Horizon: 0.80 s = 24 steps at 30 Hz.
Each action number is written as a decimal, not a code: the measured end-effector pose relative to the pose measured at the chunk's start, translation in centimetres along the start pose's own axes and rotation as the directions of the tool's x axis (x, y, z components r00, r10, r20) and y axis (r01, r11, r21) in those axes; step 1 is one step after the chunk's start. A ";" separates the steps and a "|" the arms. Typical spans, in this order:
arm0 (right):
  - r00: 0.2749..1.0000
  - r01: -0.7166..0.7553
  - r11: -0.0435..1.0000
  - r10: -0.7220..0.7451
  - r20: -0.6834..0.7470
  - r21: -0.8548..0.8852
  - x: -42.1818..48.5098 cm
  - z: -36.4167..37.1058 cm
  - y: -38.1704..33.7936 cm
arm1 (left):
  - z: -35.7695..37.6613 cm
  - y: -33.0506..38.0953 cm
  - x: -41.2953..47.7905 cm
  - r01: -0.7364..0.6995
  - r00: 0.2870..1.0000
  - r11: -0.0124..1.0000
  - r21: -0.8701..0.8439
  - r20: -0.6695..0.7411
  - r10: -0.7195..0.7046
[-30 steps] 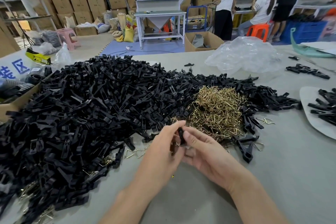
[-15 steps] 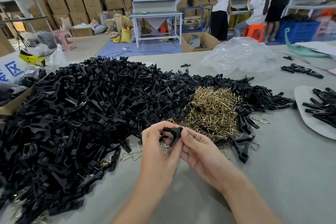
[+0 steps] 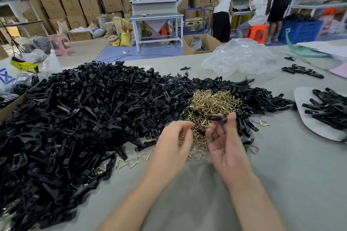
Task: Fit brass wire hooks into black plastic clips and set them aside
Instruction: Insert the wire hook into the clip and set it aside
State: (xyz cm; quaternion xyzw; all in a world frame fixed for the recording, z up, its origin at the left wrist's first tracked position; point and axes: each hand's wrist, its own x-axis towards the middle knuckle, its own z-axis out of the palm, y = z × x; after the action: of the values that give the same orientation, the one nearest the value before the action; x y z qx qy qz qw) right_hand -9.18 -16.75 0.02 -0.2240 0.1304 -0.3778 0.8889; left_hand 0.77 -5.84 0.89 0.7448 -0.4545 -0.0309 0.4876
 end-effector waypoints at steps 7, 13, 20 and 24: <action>0.988 0.135 0.939 -0.105 -0.110 0.316 0.7 -1.0 -2.2 | 3.6 2.8 7.1 -0.193 0.929 0.793 0.579 0.368 -0.043; 0.993 0.096 0.945 -0.068 -0.100 0.312 1.0 -0.8 -2.0 | 2.8 2.3 7.7 -0.201 0.925 0.799 0.566 0.378 -0.035; 0.999 0.004 0.983 0.002 -0.033 0.183 0.3 -0.5 -1.5 | -1.0 -0.3 5.8 0.059 0.961 0.947 0.315 0.238 -0.139; 0.999 -0.049 0.997 0.050 0.015 -0.063 -0.1 0.3 -0.9 | -2.7 -1.4 3.8 0.115 0.987 0.957 0.265 0.078 -0.140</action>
State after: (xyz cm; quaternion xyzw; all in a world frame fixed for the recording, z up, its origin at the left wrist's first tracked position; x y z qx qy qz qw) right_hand -9.71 -17.12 0.72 -0.2514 0.1401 -0.3495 0.8916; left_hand 5.21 -6.54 2.77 0.8275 -0.4285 -0.0380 0.3606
